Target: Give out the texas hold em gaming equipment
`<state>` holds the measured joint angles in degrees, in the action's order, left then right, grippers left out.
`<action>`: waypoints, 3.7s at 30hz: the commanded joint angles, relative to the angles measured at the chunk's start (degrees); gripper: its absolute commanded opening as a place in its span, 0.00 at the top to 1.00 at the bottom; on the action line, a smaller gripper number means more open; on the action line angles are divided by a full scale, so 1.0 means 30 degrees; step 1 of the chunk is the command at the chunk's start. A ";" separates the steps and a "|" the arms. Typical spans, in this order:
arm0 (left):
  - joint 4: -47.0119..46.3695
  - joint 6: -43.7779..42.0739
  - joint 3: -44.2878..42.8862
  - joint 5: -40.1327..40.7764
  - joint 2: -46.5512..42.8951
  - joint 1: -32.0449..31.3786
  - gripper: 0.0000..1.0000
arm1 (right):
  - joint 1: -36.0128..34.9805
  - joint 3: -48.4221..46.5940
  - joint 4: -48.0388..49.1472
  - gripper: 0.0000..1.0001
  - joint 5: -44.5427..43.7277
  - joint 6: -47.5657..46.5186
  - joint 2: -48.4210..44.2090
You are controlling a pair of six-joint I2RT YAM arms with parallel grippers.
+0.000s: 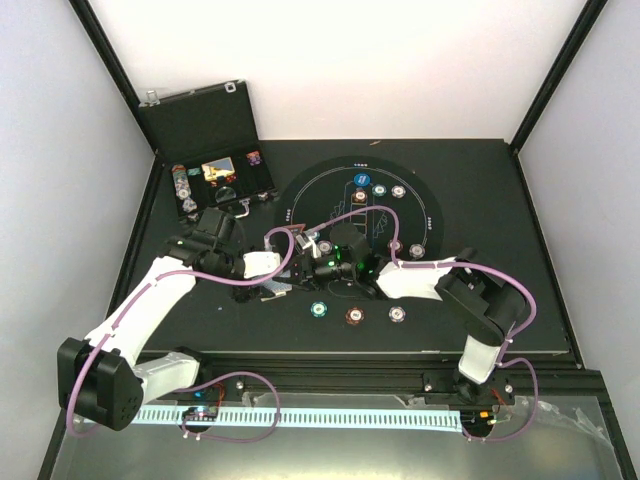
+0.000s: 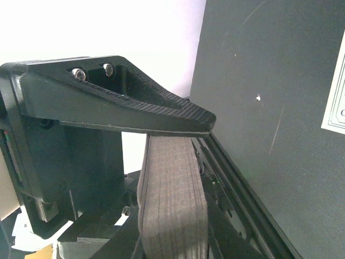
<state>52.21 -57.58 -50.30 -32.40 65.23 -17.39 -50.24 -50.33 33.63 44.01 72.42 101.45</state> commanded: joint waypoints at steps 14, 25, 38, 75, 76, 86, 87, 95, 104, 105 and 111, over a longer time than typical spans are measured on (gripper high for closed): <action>-0.1069 0.0048 0.0594 -0.0095 -0.0573 -0.0137 0.88 | -0.0100 -0.0443 -0.1119 0.60 -0.0147 -0.1340 0.0164; -0.0704 -0.0068 0.0539 0.0049 -0.0495 -0.0166 0.93 | -0.0132 -0.1818 -0.3336 0.36 -0.0339 -0.2628 0.0784; -0.0142 0.0041 0.0252 0.0649 -0.0162 -0.0152 0.95 | 0.0230 -0.1960 -0.4379 0.43 -0.0393 -0.3362 0.1572; -0.0935 0.0129 0.1117 0.1887 0.0488 0.0172 0.98 | 0.1088 -0.0719 -0.7229 0.85 -0.1455 -0.5343 -0.1645; -0.0962 0.0123 0.1145 0.1919 0.0492 0.0193 0.98 | 0.1147 -0.0719 -0.7361 0.88 -0.1431 -0.5447 -0.1758; -0.1359 0.0095 0.1438 0.2376 0.1195 0.0561 0.99 | 0.2529 -0.1286 -0.8634 0.99 -0.0809 -0.6339 -0.2440; -0.1374 0.0093 0.1445 0.2442 0.1283 0.0600 0.99 | 0.2759 -0.1391 -0.8774 0.99 -0.0673 -0.6491 -0.2465; -0.1536 0.0135 0.1723 0.2774 0.1352 0.0928 0.98 | 0.5343 -0.4226 -1.1047 0.99 0.0309 -0.8463 -0.0703; -0.1259 0.0387 0.1811 0.2977 0.1277 0.1100 0.99 | 0.6889 -1.5195 -1.5760 0.99 0.0120 -1.0526 0.7920; -0.1259 0.0433 0.1825 0.2986 0.1275 0.1129 0.98 | 0.6926 -1.6467 -1.6048 0.99 0.0099 -1.0464 0.9000; -0.1270 0.0601 0.2117 0.3095 0.1167 0.1224 0.98 | 0.7006 -2.2514 -1.6526 0.98 -0.0188 -0.9476 1.4035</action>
<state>48.73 -56.55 -44.18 -23.22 69.45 -14.20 -29.21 -109.60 -12.73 43.66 42.57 137.40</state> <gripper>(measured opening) 0.680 0.021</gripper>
